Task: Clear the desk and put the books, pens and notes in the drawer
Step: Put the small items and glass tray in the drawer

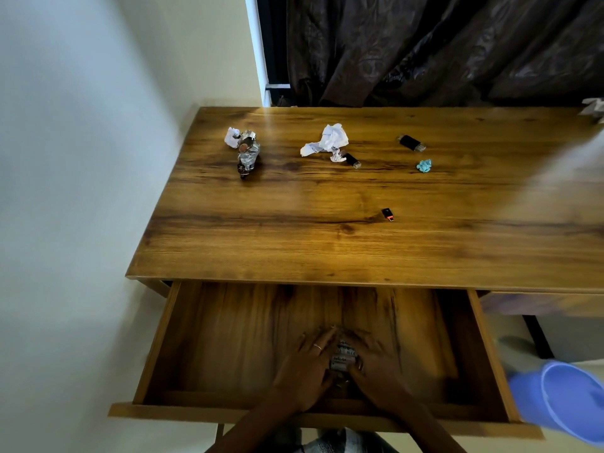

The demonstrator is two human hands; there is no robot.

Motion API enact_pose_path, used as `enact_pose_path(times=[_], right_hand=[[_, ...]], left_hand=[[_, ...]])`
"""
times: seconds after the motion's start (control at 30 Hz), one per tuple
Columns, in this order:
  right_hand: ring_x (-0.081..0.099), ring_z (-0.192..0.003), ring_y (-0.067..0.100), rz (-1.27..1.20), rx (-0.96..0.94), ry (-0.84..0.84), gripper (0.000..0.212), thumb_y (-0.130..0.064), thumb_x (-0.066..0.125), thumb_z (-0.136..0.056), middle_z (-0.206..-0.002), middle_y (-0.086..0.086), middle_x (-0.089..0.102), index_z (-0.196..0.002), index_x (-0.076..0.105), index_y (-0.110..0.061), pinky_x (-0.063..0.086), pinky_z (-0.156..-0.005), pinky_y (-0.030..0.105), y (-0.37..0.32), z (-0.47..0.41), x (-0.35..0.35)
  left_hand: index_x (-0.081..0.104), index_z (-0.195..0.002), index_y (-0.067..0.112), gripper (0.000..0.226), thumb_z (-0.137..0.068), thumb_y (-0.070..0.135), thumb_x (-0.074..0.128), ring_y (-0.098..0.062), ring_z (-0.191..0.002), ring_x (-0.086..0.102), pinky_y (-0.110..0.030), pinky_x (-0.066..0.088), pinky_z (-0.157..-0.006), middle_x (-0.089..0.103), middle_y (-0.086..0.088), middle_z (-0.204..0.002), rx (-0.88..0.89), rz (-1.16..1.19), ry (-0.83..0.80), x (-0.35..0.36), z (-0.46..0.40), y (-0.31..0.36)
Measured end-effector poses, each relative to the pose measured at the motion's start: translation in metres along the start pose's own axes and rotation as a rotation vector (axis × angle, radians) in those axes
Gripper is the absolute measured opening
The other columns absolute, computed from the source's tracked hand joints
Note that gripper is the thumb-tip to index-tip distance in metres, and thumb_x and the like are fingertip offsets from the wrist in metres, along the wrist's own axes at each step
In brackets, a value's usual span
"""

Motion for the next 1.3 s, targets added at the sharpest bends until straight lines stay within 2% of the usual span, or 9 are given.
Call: enact_pose_path(times=[0.27,0.47,0.57,0.7,0.8,0.93,1.03,1.13,1.3], right_hand=[[0.032,-0.129,0.012,-0.026,-0.017,-0.057,0.046,-0.024,0.048,-0.093,-0.144,-0.006,0.031,-0.138,0.039,-0.03,0.024,-0.102,0.016,0.001,0.001,0.006],[0.035,-0.124,0.012,-0.008,0.0,-0.016,0.041,-0.028,0.047,-0.092,-0.14,-0.008,0.031,-0.133,0.044,-0.032,0.038,-0.098,0.021,0.002,0.001,0.005],[0.045,-0.11,0.005,0.036,-0.011,0.153,0.031,-0.03,0.045,-0.093,-0.13,-0.01,0.041,-0.123,0.053,-0.03,0.044,-0.084,0.015,0.0,0.001,-0.013],[0.052,-0.093,0.004,0.093,-0.081,0.425,0.025,-0.029,0.042,-0.088,-0.103,-0.009,0.057,-0.1,0.064,-0.023,0.036,-0.064,0.007,-0.012,-0.008,-0.059],[0.052,-0.086,0.007,0.033,-0.143,0.608,0.03,-0.028,0.039,-0.085,-0.091,-0.004,0.061,-0.089,0.066,-0.017,0.034,-0.064,0.007,-0.023,-0.016,-0.1],[0.056,-0.086,0.017,0.003,-0.162,0.695,0.025,-0.022,0.043,-0.084,-0.089,0.001,0.06,-0.088,0.066,-0.013,0.043,-0.067,0.022,-0.028,-0.039,-0.146],[0.057,-0.088,0.02,0.004,-0.192,0.746,0.015,-0.009,0.053,-0.083,-0.09,0.003,0.062,-0.089,0.067,-0.01,0.044,-0.073,0.025,-0.027,-0.061,-0.178],[0.059,-0.091,0.023,0.077,-0.197,0.757,0.017,0.001,0.062,-0.081,-0.093,0.007,0.064,-0.094,0.068,-0.008,0.049,-0.074,0.034,-0.02,-0.096,-0.213],[0.055,-0.101,0.028,0.163,-0.118,0.771,0.017,-0.004,0.056,-0.086,-0.103,0.013,0.063,-0.101,0.066,-0.005,0.041,-0.081,0.033,0.001,-0.163,-0.277]], left_hand=[[0.01,-0.151,0.027,0.073,-0.092,0.045,0.048,-0.016,-0.142,0.016,-0.027,0.019,-0.117,-0.003,0.01,-0.159,-0.002,0.187,-0.05,0.003,0.006,-0.001],[0.012,-0.151,0.027,0.071,-0.091,0.045,0.048,-0.016,-0.143,0.014,-0.033,0.014,-0.118,0.003,0.007,-0.159,-0.014,0.148,-0.001,-0.007,0.008,0.001],[0.012,-0.15,0.03,0.068,-0.093,0.044,0.044,-0.012,-0.144,0.011,-0.033,0.013,-0.119,0.007,0.01,-0.158,-0.004,0.141,0.11,-0.025,0.005,0.004],[0.031,-0.144,0.029,0.055,-0.09,0.038,0.04,-0.007,-0.131,0.033,-0.017,0.027,-0.103,0.034,0.009,-0.147,0.071,0.203,0.324,-0.069,-0.008,0.016],[0.046,-0.131,0.025,0.044,-0.088,0.03,0.043,-0.009,-0.116,0.047,-0.019,0.037,-0.093,0.052,0.005,-0.129,0.147,0.206,0.496,-0.104,-0.028,0.024],[0.053,-0.125,0.022,0.034,-0.092,0.029,0.042,-0.011,-0.108,0.05,-0.027,0.046,-0.084,0.054,0.004,-0.123,0.142,0.224,0.648,-0.145,-0.069,0.017],[0.051,-0.132,0.02,0.046,-0.092,0.037,0.038,-0.015,-0.122,0.044,-0.036,0.043,-0.097,0.05,0.002,-0.136,0.039,0.184,0.65,-0.159,-0.115,-0.003],[0.031,-0.146,0.019,0.061,-0.093,0.048,0.024,-0.019,-0.142,0.021,-0.043,0.022,-0.115,0.029,0.001,-0.153,-0.091,0.087,0.519,-0.16,-0.161,-0.027],[0.009,-0.151,0.024,0.065,-0.094,0.054,0.013,-0.014,-0.146,-0.001,-0.041,0.002,-0.119,0.008,0.006,-0.159,-0.18,-0.017,0.458,-0.167,-0.198,-0.042]])
Point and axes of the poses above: each hand's wrist, its own z-axis away from the middle knuckle, its own x-axis out of the palm, y = z × x, the point moved 6 cm from there along -z, towards the middle knuckle
